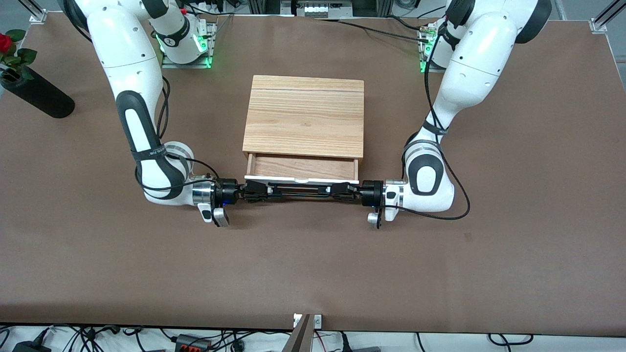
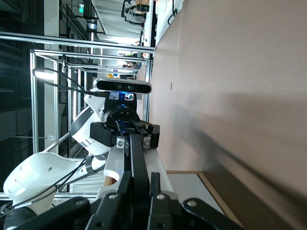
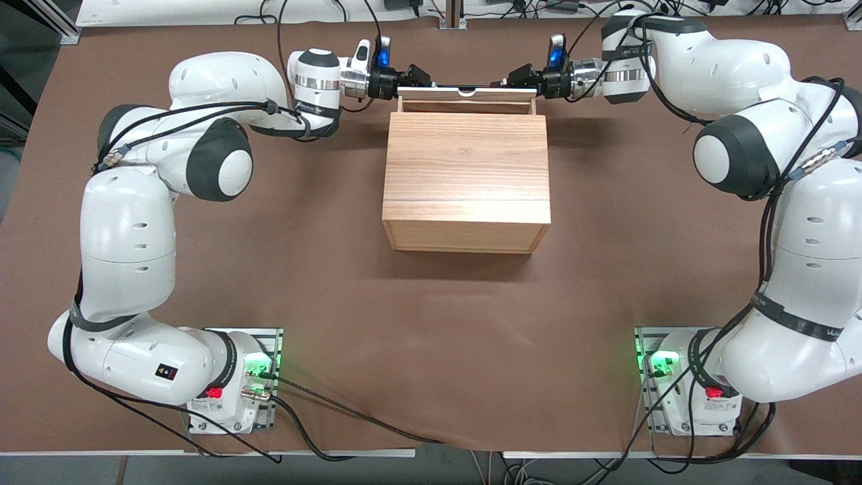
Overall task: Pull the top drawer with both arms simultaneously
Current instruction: 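Pull the handle outward with both grippers to slide the drawer open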
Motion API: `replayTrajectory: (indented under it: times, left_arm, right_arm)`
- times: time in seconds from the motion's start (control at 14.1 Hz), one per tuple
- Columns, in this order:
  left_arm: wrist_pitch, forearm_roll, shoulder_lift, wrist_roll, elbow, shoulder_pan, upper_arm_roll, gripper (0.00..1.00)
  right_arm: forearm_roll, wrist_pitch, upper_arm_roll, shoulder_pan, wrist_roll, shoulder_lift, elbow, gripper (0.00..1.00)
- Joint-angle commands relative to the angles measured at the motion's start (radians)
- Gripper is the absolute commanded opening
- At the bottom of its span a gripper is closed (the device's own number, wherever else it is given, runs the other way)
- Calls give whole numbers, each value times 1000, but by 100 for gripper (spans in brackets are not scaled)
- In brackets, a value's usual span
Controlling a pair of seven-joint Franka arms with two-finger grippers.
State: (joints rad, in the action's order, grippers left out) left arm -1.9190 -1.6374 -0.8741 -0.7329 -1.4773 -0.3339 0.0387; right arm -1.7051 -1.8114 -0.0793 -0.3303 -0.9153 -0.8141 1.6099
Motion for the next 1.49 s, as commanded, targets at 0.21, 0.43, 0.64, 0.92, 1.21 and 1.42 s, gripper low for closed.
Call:
replayTrajectory:
  times: [0.21, 0.43, 0.64, 0.92, 1.21, 1.42]
  left_arm:
    - [-8, -36, -17, 41, 71, 22, -13, 16]
    - [-40, -32, -17, 55, 74, 22, -17, 16]
    - [-40, -32, -17, 55, 78, 16, -17, 19]
    - [-40, -32, -17, 44, 78, 15, -17, 100]
    - [-40, 2, -13, 52, 81, 19, -26, 100]
    - [-38, 80, -8, 62, 114, 29, -30, 100]
  right_arm:
    - [9, -3, 3, 8, 15, -27, -22, 51]
    - [12, -2, 1, 8, 15, -22, -22, 91]
    - [12, 6, 1, 13, 15, -17, -21, 100]
    - [13, 3, 1, 13, 16, -5, -22, 100]
    - [71, 0, -23, 5, 71, 12, -41, 100]
    - [305, 9, -53, 14, 240, 29, -146, 100]
